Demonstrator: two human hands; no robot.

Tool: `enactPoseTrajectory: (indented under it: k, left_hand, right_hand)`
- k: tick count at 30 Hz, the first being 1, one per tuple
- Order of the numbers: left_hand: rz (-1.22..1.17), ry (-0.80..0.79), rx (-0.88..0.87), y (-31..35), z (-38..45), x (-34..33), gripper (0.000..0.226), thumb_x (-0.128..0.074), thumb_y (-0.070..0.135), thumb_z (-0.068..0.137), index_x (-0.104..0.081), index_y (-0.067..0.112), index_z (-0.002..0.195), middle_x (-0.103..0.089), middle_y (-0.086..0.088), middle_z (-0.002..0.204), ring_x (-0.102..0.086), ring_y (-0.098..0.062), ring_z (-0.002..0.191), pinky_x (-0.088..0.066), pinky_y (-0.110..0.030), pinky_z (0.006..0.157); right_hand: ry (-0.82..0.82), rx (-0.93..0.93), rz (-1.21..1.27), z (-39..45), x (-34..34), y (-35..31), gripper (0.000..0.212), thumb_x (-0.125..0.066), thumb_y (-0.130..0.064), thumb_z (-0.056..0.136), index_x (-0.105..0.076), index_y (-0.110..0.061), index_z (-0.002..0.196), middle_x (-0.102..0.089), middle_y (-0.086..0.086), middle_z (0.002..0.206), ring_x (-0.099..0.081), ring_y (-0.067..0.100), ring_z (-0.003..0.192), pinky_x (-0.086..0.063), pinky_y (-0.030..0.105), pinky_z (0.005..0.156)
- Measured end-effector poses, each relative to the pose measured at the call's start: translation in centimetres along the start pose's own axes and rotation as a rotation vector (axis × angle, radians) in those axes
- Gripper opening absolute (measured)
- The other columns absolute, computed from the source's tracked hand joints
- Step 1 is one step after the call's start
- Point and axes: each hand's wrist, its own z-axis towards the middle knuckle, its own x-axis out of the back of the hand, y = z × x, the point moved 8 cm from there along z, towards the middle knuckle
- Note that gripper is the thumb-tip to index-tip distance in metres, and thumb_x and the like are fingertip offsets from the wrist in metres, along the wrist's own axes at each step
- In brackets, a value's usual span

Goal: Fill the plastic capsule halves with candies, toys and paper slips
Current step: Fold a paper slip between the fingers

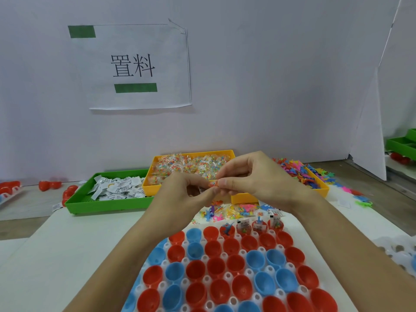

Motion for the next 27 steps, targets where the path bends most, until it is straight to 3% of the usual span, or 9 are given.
enactPoseTrajectory:
  k: [3, 5, 8, 15, 19, 23, 27]
  left_hand:
    - [0.068, 0.008, -0.037, 0.1, 0.0, 0.0, 0.021, -0.066, 0.03, 0.092, -0.075, 0.023, 0.074, -0.065, 0.004, 0.059, -0.054, -0.009, 0.051, -0.043, -0.027, 0.049]
    - [0.103, 0.008, -0.058, 0.3, 0.0, -0.2, 0.029, -0.066, 0.029, 0.093, -0.067, 0.029, 0.064, -0.056, 0.008, 0.05, -0.042, -0.005, 0.045, -0.031, -0.015, 0.046]
    - [0.125, -0.005, -0.078, 0.6, 0.0, -0.5, 0.037, -0.064, 0.03, 0.093, -0.059, 0.036, 0.057, -0.048, 0.011, 0.045, -0.038, -0.006, 0.043, -0.03, -0.015, 0.044]
    - [0.124, -0.063, -0.051, -0.2, -0.1, -0.9, 0.016, -0.072, 0.037, 0.087, -0.075, 0.028, 0.074, -0.064, 0.011, 0.056, -0.05, -0.006, 0.048, -0.037, -0.02, 0.046]
    - [0.154, 0.005, -0.016, -0.8, 0.1, 0.3, 0.014, -0.067, 0.025, 0.091, -0.075, 0.027, 0.079, -0.066, 0.011, 0.061, -0.06, -0.005, 0.057, -0.046, -0.018, 0.054]
    - [0.229, 0.045, 0.031, -1.1, 0.2, 1.0, 0.01, -0.068, 0.018, 0.09, -0.077, 0.023, 0.091, -0.065, 0.02, 0.071, -0.063, 0.002, 0.071, -0.046, -0.008, 0.065]
    - [0.244, 0.054, 0.033, -0.8, 0.1, 1.1, 0.01, -0.069, 0.018, 0.09, -0.077, 0.023, 0.09, -0.066, 0.02, 0.073, -0.064, -0.001, 0.073, -0.046, -0.008, 0.066]
  right_hand:
    - [-0.016, -0.031, 0.01, 0.0, -0.1, 0.2, 0.008, -0.072, -0.01, 0.09, -0.075, -0.008, 0.097, -0.078, 0.01, 0.087, -0.075, 0.02, 0.084, -0.057, 0.019, 0.07]
    - [-0.03, -0.073, 0.034, -0.1, -0.1, 0.5, 0.011, -0.07, -0.013, 0.092, -0.074, -0.006, 0.1, -0.077, 0.01, 0.088, -0.075, 0.021, 0.086, -0.057, 0.021, 0.07]
    - [-0.039, -0.118, 0.042, -0.2, -0.1, 0.9, 0.012, -0.069, -0.014, 0.093, -0.074, -0.005, 0.1, -0.077, 0.011, 0.086, -0.075, 0.021, 0.083, -0.057, 0.02, 0.068]
    - [-0.062, -0.087, -0.244, -0.1, 0.3, 1.1, 0.006, -0.074, -0.014, 0.09, -0.078, -0.015, 0.086, -0.077, 0.001, 0.076, -0.075, 0.014, 0.076, -0.061, 0.025, 0.074]
    - [-0.106, -0.119, -0.532, 0.0, 0.1, 1.9, 0.009, -0.079, -0.017, 0.085, -0.078, -0.023, 0.078, -0.075, -0.01, 0.07, -0.071, 0.002, 0.068, -0.056, 0.017, 0.066]
    - [-0.153, -0.131, -0.602, 0.0, -1.0, 2.4, 0.011, -0.078, -0.015, 0.085, -0.079, -0.024, 0.079, -0.076, -0.013, 0.076, -0.069, -0.006, 0.071, -0.053, 0.01, 0.065]
    - [-0.196, -0.134, -0.619, 0.0, -1.9, 2.5, 0.008, -0.077, -0.015, 0.086, -0.08, -0.022, 0.084, -0.077, -0.011, 0.08, -0.07, -0.002, 0.075, -0.059, 0.022, 0.075]
